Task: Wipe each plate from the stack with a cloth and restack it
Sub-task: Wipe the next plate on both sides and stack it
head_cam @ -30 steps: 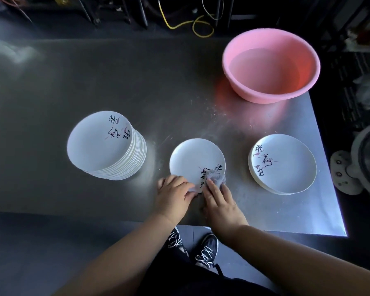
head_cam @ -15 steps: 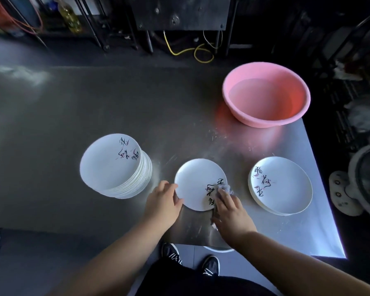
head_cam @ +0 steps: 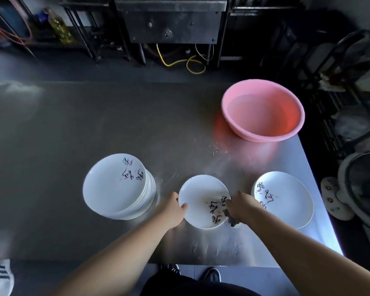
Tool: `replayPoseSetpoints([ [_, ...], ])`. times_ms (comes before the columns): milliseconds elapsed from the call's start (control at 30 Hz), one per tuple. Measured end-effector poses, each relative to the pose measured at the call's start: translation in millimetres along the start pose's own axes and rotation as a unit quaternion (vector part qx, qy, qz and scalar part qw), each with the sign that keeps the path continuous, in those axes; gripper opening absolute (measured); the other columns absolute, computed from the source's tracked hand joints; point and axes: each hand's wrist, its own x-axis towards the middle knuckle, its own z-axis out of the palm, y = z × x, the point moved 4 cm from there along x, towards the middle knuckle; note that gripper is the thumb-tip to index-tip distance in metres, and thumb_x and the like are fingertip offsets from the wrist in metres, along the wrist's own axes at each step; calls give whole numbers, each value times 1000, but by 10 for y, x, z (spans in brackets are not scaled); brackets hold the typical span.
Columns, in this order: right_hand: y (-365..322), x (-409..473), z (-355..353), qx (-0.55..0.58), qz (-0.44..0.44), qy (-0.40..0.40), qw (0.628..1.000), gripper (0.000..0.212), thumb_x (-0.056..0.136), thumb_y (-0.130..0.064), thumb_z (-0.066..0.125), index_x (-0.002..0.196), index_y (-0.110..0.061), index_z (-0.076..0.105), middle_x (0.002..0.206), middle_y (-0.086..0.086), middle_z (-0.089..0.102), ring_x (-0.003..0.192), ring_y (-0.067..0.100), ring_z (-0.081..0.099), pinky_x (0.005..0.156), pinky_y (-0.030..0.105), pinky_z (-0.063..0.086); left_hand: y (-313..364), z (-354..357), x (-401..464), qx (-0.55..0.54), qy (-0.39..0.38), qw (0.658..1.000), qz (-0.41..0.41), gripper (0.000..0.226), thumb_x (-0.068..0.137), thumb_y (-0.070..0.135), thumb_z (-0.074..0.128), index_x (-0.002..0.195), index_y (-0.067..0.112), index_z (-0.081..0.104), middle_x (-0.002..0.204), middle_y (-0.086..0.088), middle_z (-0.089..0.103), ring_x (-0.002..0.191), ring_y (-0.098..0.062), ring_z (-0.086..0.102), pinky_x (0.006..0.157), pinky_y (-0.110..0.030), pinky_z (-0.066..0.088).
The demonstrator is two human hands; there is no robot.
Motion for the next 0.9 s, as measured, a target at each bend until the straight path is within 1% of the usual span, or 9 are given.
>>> replayPoseSetpoints([
  [167, -158, 62, -21, 17, 8, -34, 999, 21, 107, -26, 43, 101, -11, 57, 79, 4, 51, 81, 27, 54, 72, 31, 45, 199, -98, -69, -60, -78, 995, -9, 36, 99, 46, 52, 114, 13, 49, 81, -12, 76, 55, -24, 61, 45, -20, 36],
  [300, -118, -8, -44, 33, 15, -14, 999, 27, 106, -10, 40, 114, -1, 65, 73, 0, 51, 57, 13, 50, 40, 21, 41, 267, -170, -182, -112, -82, 990, -34, 60, 99, 66, 40, 123, 11, 42, 85, -16, 75, 62, -23, 61, 50, -22, 41],
  [367, -139, -179, -161, 93, 6, 41, 995, 23, 96, -2, 44, 105, 0, 65, 78, 1, 58, 57, 18, 59, 37, 27, 43, 335, -254, -264, -165, -46, 985, -31, 66, 99, 76, 27, 125, 18, 41, 87, -13, 76, 66, -23, 66, 58, -26, 53],
  [433, -155, -418, -291, 252, -12, 131, 959, 23, 98, -18, 40, 100, -4, 58, 87, 6, 60, 66, 23, 62, 43, 29, 41, 386, -321, -291, -302, -15, 953, -27, 60, 100, 76, 18, 124, 24, 40, 95, -11, 78, 81, -26, 75, 81, -38, 63],
  [533, -173, -784, -430, 473, -51, 189, 859, 31, 111, -33, 40, 97, -8, 52, 70, 7, 68, 54, 19, 57, 50, 30, 41, 458, -410, -344, -465, -2, 885, 7, 48, 105, 65, 33, 122, 23, 49, 119, -10, 69, 101, -20, 73, 100, -43, 57],
  [633, -229, -951, -545, 432, -124, 235, 862, 17, 108, -27, 53, 96, -16, 54, 60, 1, 64, 51, 17, 60, 54, 35, 49, 523, -535, -403, -603, -1, 797, 28, 2, 106, 18, 59, 108, 17, 58, 110, -3, 68, 107, -19, 64, 87, -36, 55],
  [700, -219, -943, -607, 348, -128, 260, 892, 10, 106, -26, 52, 96, -28, 55, 64, 0, 67, 53, 14, 60, 53, 31, 46, 617, -633, -442, -646, -60, 759, 53, 29, 105, 1, 53, 126, 19, 59, 121, -3, 72, 113, -22, 66, 86, -37, 55],
  [833, -181, -956, -838, 248, -124, 387, 879, 10, 102, -27, 49, 100, -33, 57, 92, -6, 68, 89, 16, 65, 76, 37, 54, 766, -862, -545, -615, -114, 772, 111, 40, 103, -3, 46, 138, 11, 60, 136, -13, 69, 116, -26, 69, 88, -41, 58],
  [900, -291, -1037, -946, 290, -184, 411, 845, 23, 106, -26, 47, 123, -26, 62, 105, 0, 68, 96, -2, 65, 86, 18, 49, 824, -909, -602, -613, -120, 771, 125, 39, 103, -4, 46, 136, 10, 61, 133, -15, 69, 111, -26, 70, 87, -42, 57],
])
